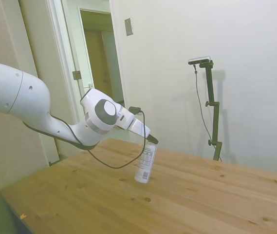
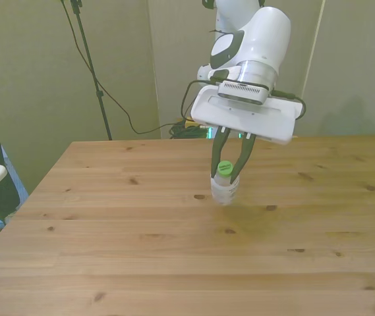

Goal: Stand the water bottle

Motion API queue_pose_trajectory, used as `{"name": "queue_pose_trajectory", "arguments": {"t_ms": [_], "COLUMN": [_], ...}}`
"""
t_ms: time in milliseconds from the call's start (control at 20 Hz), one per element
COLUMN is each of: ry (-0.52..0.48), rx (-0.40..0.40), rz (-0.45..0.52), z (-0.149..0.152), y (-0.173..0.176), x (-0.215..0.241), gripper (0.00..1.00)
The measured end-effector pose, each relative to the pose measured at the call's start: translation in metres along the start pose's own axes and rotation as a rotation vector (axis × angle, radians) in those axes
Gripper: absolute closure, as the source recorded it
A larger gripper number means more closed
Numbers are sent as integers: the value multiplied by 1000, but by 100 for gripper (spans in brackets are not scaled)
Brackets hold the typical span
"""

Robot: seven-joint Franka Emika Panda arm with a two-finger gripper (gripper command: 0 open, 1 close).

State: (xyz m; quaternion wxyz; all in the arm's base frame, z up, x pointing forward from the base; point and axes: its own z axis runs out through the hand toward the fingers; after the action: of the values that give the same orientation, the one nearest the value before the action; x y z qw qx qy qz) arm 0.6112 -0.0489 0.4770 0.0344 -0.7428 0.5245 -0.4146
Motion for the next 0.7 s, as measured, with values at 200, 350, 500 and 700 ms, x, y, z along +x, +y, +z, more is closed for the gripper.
{"name": "queue_pose_trajectory", "arguments": {"t_ms": [200,350,500,700], "ry": [81,155,218,290], "rx": [104,163,200,227], "rz": [35,78,108,149], "z": [10,27,57,92], "y": [-15,-48,-73,-81], "x": [2,-2,-30,-57], "gripper": [100,100,100,100]}}
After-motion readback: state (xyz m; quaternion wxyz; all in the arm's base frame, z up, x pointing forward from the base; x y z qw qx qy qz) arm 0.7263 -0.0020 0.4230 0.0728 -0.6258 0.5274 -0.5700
